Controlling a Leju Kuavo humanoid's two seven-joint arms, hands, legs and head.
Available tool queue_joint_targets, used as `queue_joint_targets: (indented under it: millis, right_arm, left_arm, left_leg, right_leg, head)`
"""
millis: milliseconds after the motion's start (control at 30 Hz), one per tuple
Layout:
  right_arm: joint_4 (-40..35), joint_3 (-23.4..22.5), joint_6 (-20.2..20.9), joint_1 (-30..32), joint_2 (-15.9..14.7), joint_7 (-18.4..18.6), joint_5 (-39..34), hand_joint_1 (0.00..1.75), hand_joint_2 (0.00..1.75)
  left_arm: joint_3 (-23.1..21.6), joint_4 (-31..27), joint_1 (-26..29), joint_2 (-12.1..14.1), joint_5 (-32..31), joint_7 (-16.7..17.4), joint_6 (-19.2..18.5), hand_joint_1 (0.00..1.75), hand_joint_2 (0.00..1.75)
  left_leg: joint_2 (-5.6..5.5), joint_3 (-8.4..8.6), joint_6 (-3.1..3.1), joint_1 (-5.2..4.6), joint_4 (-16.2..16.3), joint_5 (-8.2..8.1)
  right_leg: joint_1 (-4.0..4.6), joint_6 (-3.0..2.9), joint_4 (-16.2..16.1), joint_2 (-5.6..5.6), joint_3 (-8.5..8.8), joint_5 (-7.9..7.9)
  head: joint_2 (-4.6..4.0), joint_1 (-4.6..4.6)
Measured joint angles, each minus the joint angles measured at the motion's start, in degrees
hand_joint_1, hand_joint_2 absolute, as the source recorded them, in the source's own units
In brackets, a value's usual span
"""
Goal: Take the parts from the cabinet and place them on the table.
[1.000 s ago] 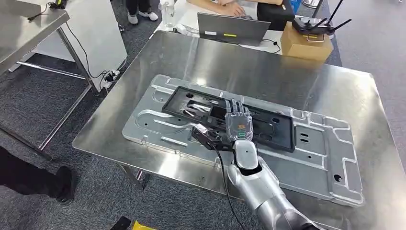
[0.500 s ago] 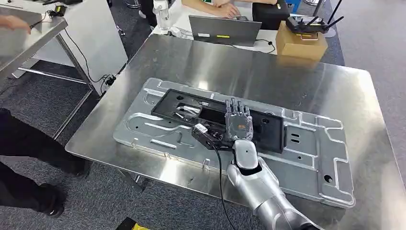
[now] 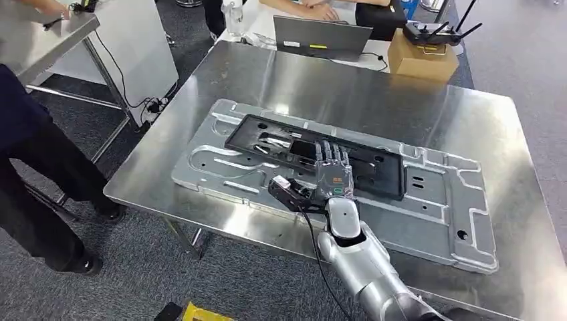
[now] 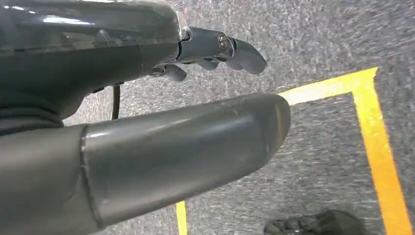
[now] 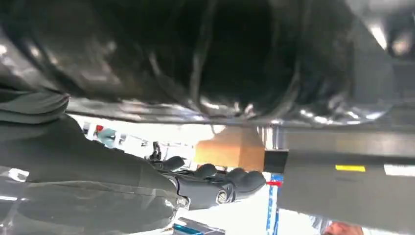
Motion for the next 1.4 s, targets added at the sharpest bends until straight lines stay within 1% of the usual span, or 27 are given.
queue_joint_targets:
  millis: [67,100,133,167,267,300,333,367,433,467,500,533,600,633,667,800,833,867,933,967,1000,1067,1133,1200,1300,1333,1400]
  right_arm:
    - [0.11,0.00,-0.05,0.00,-0.02,0.02,0.00,0.00,0.00]
    - [0.11,0.00,-0.09,-0.09,0.00,0.00,0.00,0.00,0.00]
    - [0.09,0.00,-0.13,-0.28,0.00,0.00,0.00,0.00,0.00]
    - [0.06,0.00,-0.24,-0.43,0.02,0.00,0.00,0.00,0.00]
    - [0.15,0.00,-0.79,-0.25,0.00,0.00,0.02,0.00,0.00]
    - [0.15,0.00,-0.85,-0.05,0.02,0.00,0.09,0.00,0.00]
    - [0.17,0.00,-1.09,0.05,0.13,0.02,0.20,0.00,0.00]
    - [0.17,0.00,-1.63,0.23,0.20,0.04,0.26,0.00,0.00]
    - [0.15,0.00,-3.35,1.32,0.28,0.07,0.46,0.00,0.00]
    - [0.09,0.00,-4.29,2.19,0.31,0.09,0.68,0.00,0.00]
    - [-0.02,0.00,-5.18,3.12,0.37,0.09,0.92,0.00,0.00]
    - [-0.06,0.00,-5.62,3.84,0.44,0.13,1.07,0.00,0.00]
    - [-0.61,0.00,-6.05,4.93,0.57,0.24,1.29,0.00,0.00]
    - [-1.05,0.00,-6.34,5.24,0.59,0.24,1.42,0.00,0.00]
    - [-1.86,0.00,-6.76,5.58,0.63,0.28,1.57,0.00,0.00]
    - [-4.07,0.02,-7.54,7.36,0.63,0.39,2.19,0.00,0.00]
    - [-4.44,0.02,-7.70,7.84,0.57,0.39,2.21,0.00,0.00]
    - [-5.38,0.02,-7.94,8.52,0.50,0.31,2.21,0.00,0.00]
    - [-7.59,0.02,-9.18,9.92,0.48,-0.42,1.72,0.00,0.00]
    - [-8.93,0.02,-10.18,11.08,0.48,-1.52,0.47,0.00,0.00]
    - [-10.76,0.02,-11.37,12.94,0.46,-2.58,-0.97,0.00,0.00]
    - [-14.87,0.02,-13.82,17.17,0.42,-4.09,-3.44,0.00,0.00]
    - [-18.56,-0.09,-15.68,20.73,0.42,-5.80,-6.19,0.00,0.00]
    - [-22.14,-1.02,-17.81,24.02,0.42,-8.08,-10.06,0.00,0.00]
    - [-23.02,-4.00,-21.55,28.81,0.33,-11.59,-15.70,0.00,0.00]
    - [-23.04,-5.14,-21.86,30.24,0.28,-11.98,-16.26,0.00,0.00]
    - [-23.30,-6.08,-22.32,31.79,0.26,-12.41,-16.52,0.00,0.00]
  left_arm:
    - [0.00,0.02,0.04,-0.02,0.00,0.09,0.00,0.00,0.00]
    - [0.00,0.02,0.02,-0.04,0.00,0.13,0.00,0.00,0.00]
    - [0.00,0.02,-0.06,-0.11,-0.02,0.15,0.00,0.00,0.00]
    - [0.02,0.02,-0.03,-0.24,0.00,0.17,0.02,0.00,0.00]
    - [0.02,0.02,-0.06,-0.24,0.00,0.26,0.09,0.00,0.00]
    - [0.02,0.02,0.11,-0.24,0.00,0.26,0.09,0.00,0.00]
    - [0.02,0.02,0.06,-0.20,0.02,0.28,0.09,0.00,0.00]
    - [0.04,0.02,0.09,-0.15,0.07,0.31,0.11,0.00,0.00]
    - [0.04,0.02,0.13,-0.22,0.37,0.28,0.17,0.00,0.00]
    - [0.04,0.02,0.17,-0.22,0.50,0.24,0.30,0.00,0.00]
    - [0.04,0.02,0.23,-0.20,0.55,0.24,0.37,0.00,0.00]
    - [0.07,0.02,0.31,-0.15,0.63,0.24,0.52,0.00,0.00]
    - [0.09,0.02,0.34,-0.04,0.72,0.24,0.72,0.00,0.00]
    - [0.09,0.02,0.27,-0.02,0.79,0.22,0.81,0.00,0.00]
    - [0.11,0.02,0.14,-0.02,0.85,0.13,0.85,0.00,0.00]
    - [0.31,0.04,0.57,-0.02,1.16,-0.13,0.92,0.00,0.00]
    - [0.35,0.09,0.55,-0.15,1.18,-0.22,0.94,0.00,0.00]
    - [0.39,0.09,0.55,-0.15,1.22,-0.24,0.96,0.00,0.00]
    - [0.63,0.09,0.66,-0.09,1.53,-0.50,1.14,0.00,0.00]
    - [1.00,0.09,0.74,-0.04,1.97,-0.81,1.31,0.00,0.00]
    - [1.42,0.09,0.87,0.02,2.54,-1.12,1.44,0.00,0.00]
    - [2.06,0.09,1.38,0.02,3.46,-1.42,1.77,0.00,0.00]
    - [2.89,0.09,1.75,0.02,3.98,-1.40,2.06,0.00,0.00]
    - [3.41,0.09,1.74,0.02,4.70,-1.29,2.38,0.00,0.00]
    - [4.63,0.09,1.90,0.02,5.38,-1.22,2.91,0.00,0.00]
    - [4.88,0.09,2.12,0.07,5.40,-1.20,2.97,0.00,0.00]
    - [5.53,0.09,2.37,0.31,5.42,-1.09,3.06,0.00,0.00]
  left_leg:
    - [0.02,-1.16,-0.31,0.00,0.01,0.95]
    - [0.00,-1.59,-0.51,0.00,0.00,1.43]
    - [0.00,-1.78,-0.71,0.02,0.01,1.86]
    - [-0.07,-2.09,-1.19,-0.13,0.01,2.30]
    - [0.08,-1.66,-2.44,0.35,-1.21,3.97]
    - [-0.01,-1.75,-2.99,0.05,-1.77,4.58]
    - [-0.01,-2.20,-2.95,0.36,-0.97,2.89]
    - [-0.05,-3.06,-2.87,0.19,1.27,-0.76]
    - [-0.06,-4.96,-3.14,0.25,9.63,-7.60]
    - [-0.06,-5.57,-3.30,0.25,13.56,-9.15]
    - [-0.06,-5.48,-3.39,0.24,16.10,-8.97]
    - [-0.04,-4.43,-3.44,0.24,16.25,-7.45]
    - [-0.03,1.07,-3.29,0.25,10.02,-3.82]
    - [-0.04,4.59,-3.18,0.25,5.33,-4.05]
    - [-0.13,7.43,-3.07,-0.10,1.26,-6.72]
    - [-0.23,6.47,-1.11,-0.16,-0.04,-5.91]
    - [0.18,6.23,-0.59,0.11,-0.19,-5.13]
    - [0.21,5.46,-0.04,0.09,-0.19,-4.44]
    - [0.31,3.79,0.39,0.03,-0.17,-3.16]
    - [0.32,2.89,0.35,0.01,-0.16,-2.52]
    - [0.32,1.97,0.27,0.01,-0.12,-1.86]
    - [0.32,0.52,0.03,0.03,-0.09,-0.79]
    - [0.30,-0.54,-0.38,0.03,-0.09,0.25]
    - [0.30,-0.98,-1.13,-0.08,-0.03,1.23]
    - [0.39,-0.66,-2.44,0.36,-1.20,2.98]
    - [0.36,-0.98,-2.73,0.33,-1.06,2.82]
    - [0.19,-2.43,-2.70,0.35,3.21,-4.20]
  right_leg:
    - [-0.13,-0.18,-5.33,-0.01,4.59,3.37]
    - [-0.07,-0.56,-10.44,0.00,8.32,5.11]
    - [0.06,-1.05,-15.23,0.01,11.93,5.39]
    - [0.59,-1.30,-18.53,-0.07,13.42,4.07]
    - [1.06,-2.05,-18.23,0.02,12.59,5.60]
    - [0.94,-2.69,-19.07,-0.04,12.34,6.71]
    - [0.49,-3.04,-19.59,-0.52,12.04,7.70]
    - [0.49,-3.70,-19.82,-0.39,11.25,8.46]
    - [0.75,-4.09,-19.65,-0.49,9.52,9.78]
    - [0.92,-4.15,-19.46,-0.60,8.66,10.31]
    - [1.02,-4.09,-19.13,-0.68,7.65,10.80]
    - [1.04,-3.97,-18.70,-0.70,6.68,11.22]
    - [0.95,-3.58,-17.45,-0.68,4.45,11.94]
    - [0.92,-3.34,-16.66,-0.67,3.63,12.14]
    - [1.22,-3.05,-16.02,-0.67,2.75,12.30]
    - [1.33,-1.67,-16.12,-0.66,2.56,14.04]
    - [0.97,-1.35,-15.66,-0.38,2.15,12.98]
    - [0.88,-0.91,-14.06,-0.30,1.30,9.86]
    - [0.45,-0.37,-6.99,-0.30,-0.57,3.26]
    - [0.26,-0.13,-3.01,-0.31,-1.27,1.05]
    - [0.12,0.03,-0.37,-0.31,-1.14,0.59]
    - [-0.13,0.04,-1.87,-0.31,2.16,3.80]
    - [-0.08,-0.53,-10.60,-0.32,9.40,6.41]
    - [0.54,-1.29,-19.34,-0.39,15.01,3.59]
    - [1.08,-2.15,-19.21,-0.36,14.22,4.86]
    - [0.21,-2.79,-20.20,-0.47,13.85,6.16]
    - [0.47,-3.89,-20.32,-0.61,12.19,7.77]
  head:
    - [0.00,-0.02]
    - [0.00,0.00]
    - [0.00,-0.02]
    - [0.00,-0.02]
    - [0.00,0.04]
    - [0.00,0.11]
    - [0.00,0.05]
    - [0.00,0.02]
    - [0.00,-0.02]
    - [0.00,0.00]
    - [0.00,-0.02]
    - [0.00,-0.02]
    - [0.00,-0.02]
    - [0.00,-0.04]
    - [0.00,-0.04]
    - [0.00,0.07]
    - [0.00,0.02]
    - [0.00,0.13]
    - [0.00,0.11]
    - [0.00,0.09]
    - [0.00,0.09]
    - [0.00,0.11]
    - [0.00,0.11]
    - [0.00,0.00]
    - [0.00,0.11]
    - [0.00,0.09]
    - [0.00,-0.07]
